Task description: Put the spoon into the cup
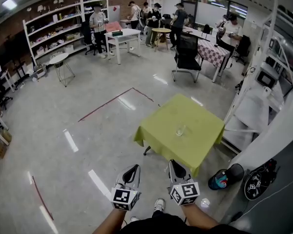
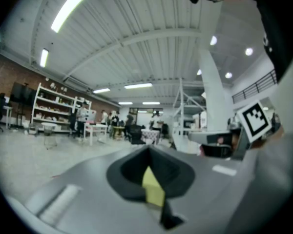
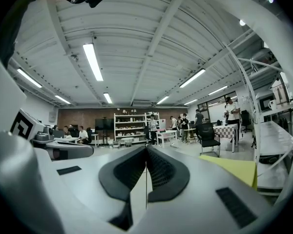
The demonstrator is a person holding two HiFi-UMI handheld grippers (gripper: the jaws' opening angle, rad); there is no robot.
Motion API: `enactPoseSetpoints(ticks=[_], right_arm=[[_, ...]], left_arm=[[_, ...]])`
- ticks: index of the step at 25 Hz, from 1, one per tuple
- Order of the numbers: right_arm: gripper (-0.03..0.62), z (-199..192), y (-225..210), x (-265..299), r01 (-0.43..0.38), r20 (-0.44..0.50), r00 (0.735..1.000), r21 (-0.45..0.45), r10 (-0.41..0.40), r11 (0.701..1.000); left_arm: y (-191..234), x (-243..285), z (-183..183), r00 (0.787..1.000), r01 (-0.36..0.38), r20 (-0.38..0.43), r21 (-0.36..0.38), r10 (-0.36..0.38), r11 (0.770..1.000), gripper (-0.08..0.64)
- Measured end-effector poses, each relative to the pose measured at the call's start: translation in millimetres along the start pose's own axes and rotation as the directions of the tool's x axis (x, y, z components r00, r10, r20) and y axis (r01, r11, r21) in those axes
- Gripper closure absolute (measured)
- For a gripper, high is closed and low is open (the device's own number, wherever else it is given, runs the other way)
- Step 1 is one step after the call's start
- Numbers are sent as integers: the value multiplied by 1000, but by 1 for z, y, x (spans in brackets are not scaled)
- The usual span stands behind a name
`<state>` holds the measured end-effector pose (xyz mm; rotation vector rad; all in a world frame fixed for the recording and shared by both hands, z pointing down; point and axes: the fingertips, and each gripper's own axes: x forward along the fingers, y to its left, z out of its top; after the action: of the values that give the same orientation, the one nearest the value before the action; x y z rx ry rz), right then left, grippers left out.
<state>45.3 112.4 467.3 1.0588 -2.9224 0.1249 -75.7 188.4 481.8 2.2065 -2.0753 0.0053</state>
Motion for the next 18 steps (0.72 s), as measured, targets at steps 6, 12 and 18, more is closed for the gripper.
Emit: enactPoseSetpoints(ticks=[6,12,18], right_arm=[[583,11,-41,25,-14,4,1000,-71,14,997],[583,18,-66,45,-50,38,998,-69,53,996],[583,24,-92,64,-72,50,996,-48,74,996]], left_arm=[[9,40,3,999,-33,-15,-5,33,999,552],[9,82,9,999,-50,-8,3,50,999,552],[4,113,12,998,-67,-13,3,67,998,552]])
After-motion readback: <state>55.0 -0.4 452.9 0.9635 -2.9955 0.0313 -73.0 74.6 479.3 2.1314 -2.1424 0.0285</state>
